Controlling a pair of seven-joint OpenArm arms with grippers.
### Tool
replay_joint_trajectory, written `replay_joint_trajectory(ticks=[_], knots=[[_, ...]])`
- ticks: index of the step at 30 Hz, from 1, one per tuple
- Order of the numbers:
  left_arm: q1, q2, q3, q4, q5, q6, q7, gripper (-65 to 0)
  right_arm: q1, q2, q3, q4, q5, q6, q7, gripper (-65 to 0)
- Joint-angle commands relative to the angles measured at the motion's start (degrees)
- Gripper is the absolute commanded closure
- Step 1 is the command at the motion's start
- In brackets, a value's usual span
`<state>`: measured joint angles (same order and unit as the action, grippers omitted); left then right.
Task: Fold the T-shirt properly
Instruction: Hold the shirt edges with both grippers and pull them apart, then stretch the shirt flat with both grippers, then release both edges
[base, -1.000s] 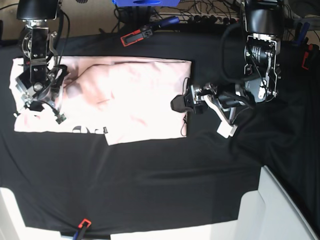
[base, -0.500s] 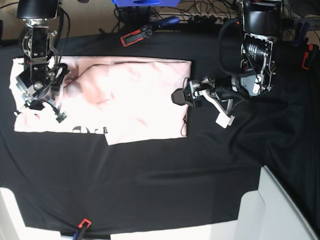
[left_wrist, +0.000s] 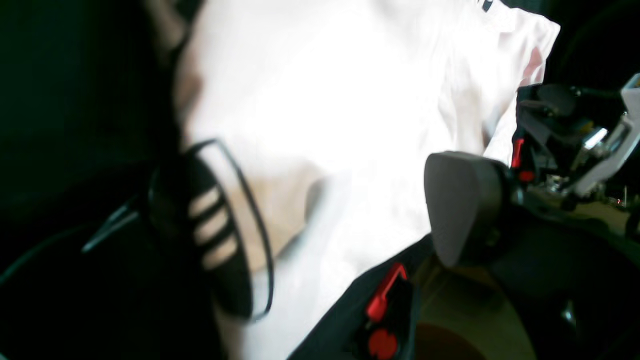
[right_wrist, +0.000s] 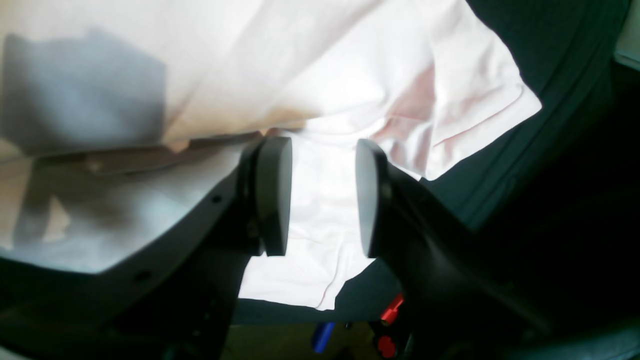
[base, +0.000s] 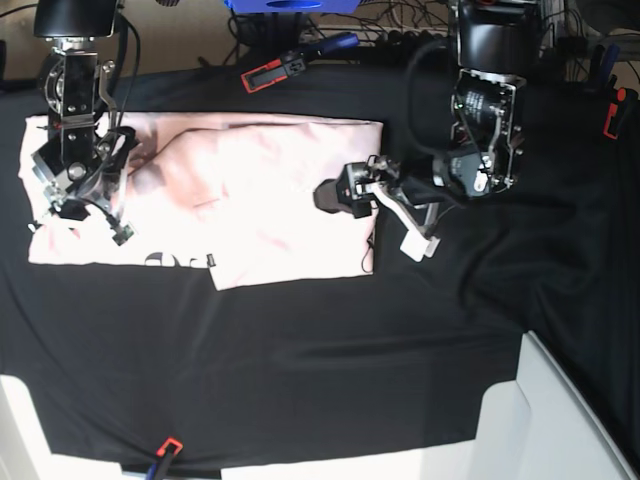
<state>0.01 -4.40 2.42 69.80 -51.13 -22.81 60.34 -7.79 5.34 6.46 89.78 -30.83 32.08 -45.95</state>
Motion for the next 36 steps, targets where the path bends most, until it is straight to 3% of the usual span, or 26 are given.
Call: replay_joint_trajectory(ticks=[1,6,8,10,15,19,29,36], knots=[[-0.32,-0.12,0.09,0.57,0.10,-0.27,0.46,-64.8,0.72,0.33,0.09,1.08,-0.51,-0.38,0.46,-20.5],[-0.41,-0.04,0.09,0.57,0.10,-0.27,0.46,-64.3,0.72,0.33,0.09,1.08,-0.51,-0.38,0.46,-20.5],[-0.41,-0.04,0.09,0.57,0.19,-0.27,0.46,-59.1,0.72,0.33,0.09,1.08,-0.51,-0.38,0.46,-20.5],[-0.41,-0.21,0.09,0.57,0.28,-0.27,0.46,-49.9,0.72,0.33,0.09,1.08,-0.51,-0.38,0.46,-20.5],[-0.41,-0.56,0.00,0.49,0.28,-0.27,0.28,-19.5,0.72,0.33,0.09,1.08,-0.34,-0.38,0.46,-20.5],[-0.49,-1.00,-0.44,0.49,0.37,-0.27,0.19,0.0,0.72,0.33,0.09,1.08,-0.34,-0.38,0.46,-20.5],[-0.05,-5.49,-0.53,0.75,0.37,-0.27,-0.86,0.0,0.01,0.33,0.62,1.26,-0.16,-0.38,0.72,-20.5],[1.79,-9.00,-0.61,1.63,0.10,-0.27,-1.92,0.0,1.77,-3.37,13.19,7.41,5.29,0.32,0.28,-20.5]])
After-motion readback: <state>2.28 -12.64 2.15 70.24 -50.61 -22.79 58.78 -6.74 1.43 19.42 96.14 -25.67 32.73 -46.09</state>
